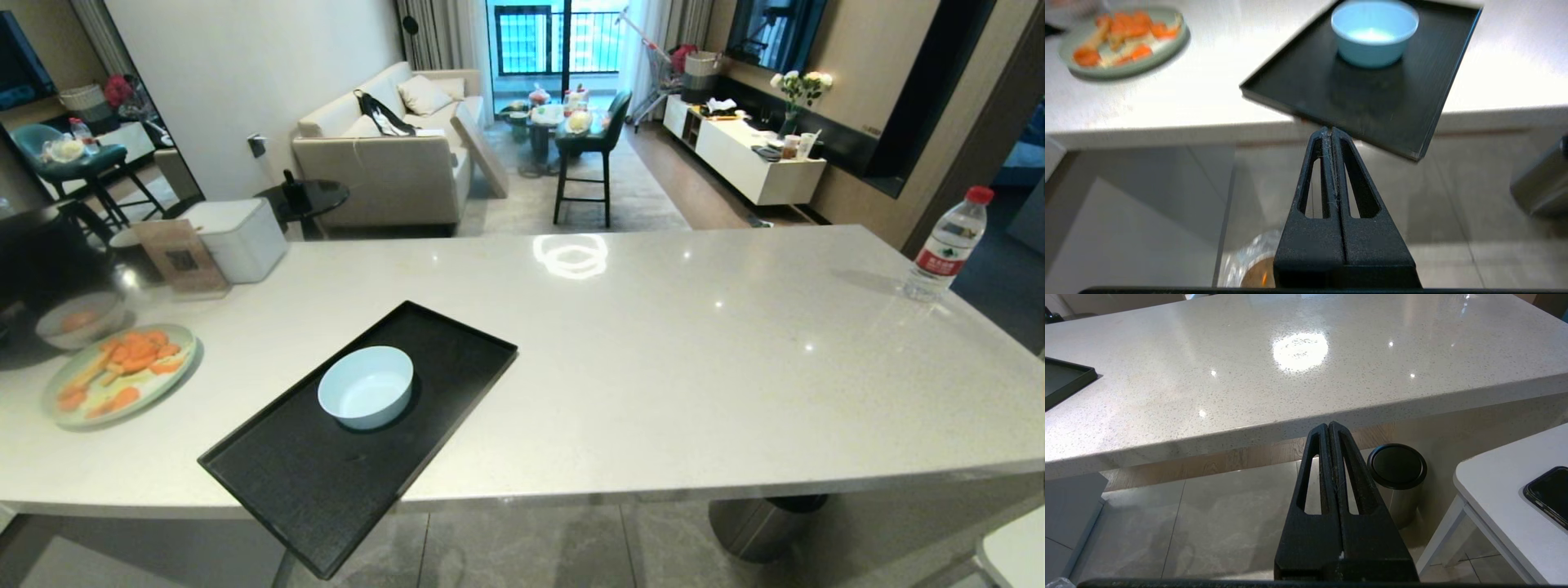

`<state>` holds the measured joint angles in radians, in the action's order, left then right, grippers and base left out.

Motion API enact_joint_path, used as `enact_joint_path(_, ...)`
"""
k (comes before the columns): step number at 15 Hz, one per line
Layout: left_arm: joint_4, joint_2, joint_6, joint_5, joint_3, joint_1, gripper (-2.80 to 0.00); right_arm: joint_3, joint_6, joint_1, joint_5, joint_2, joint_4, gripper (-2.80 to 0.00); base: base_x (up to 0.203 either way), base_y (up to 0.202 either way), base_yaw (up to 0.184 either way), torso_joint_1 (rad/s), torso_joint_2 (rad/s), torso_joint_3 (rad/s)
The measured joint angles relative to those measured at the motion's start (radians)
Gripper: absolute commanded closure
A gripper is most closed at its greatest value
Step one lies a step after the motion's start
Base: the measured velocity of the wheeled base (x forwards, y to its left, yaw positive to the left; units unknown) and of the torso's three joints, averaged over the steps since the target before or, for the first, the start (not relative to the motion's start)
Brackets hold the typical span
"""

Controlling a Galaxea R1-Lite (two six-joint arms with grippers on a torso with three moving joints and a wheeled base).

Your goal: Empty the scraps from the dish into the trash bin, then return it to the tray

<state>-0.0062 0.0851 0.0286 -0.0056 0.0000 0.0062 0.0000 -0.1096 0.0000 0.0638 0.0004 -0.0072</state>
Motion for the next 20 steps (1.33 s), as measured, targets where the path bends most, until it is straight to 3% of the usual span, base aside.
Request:
enact_joint_path(5,0.001,-0.076,-0.014,0.004,0.000,-0.005,0.00,0.000,0.000,0.000,0.000,0.000,0.000,0.00,0.000,0.000,0.000,0.000,0.00,0.000)
enact_joint_path(20,0.001,-0.083,-0.013,0.006,0.000,-0.006,0.00,0.000,-0.002,0.000,0.000,0.000,0.001,0.00,0.000,0.000,0.000,0.000,0.00,0.000)
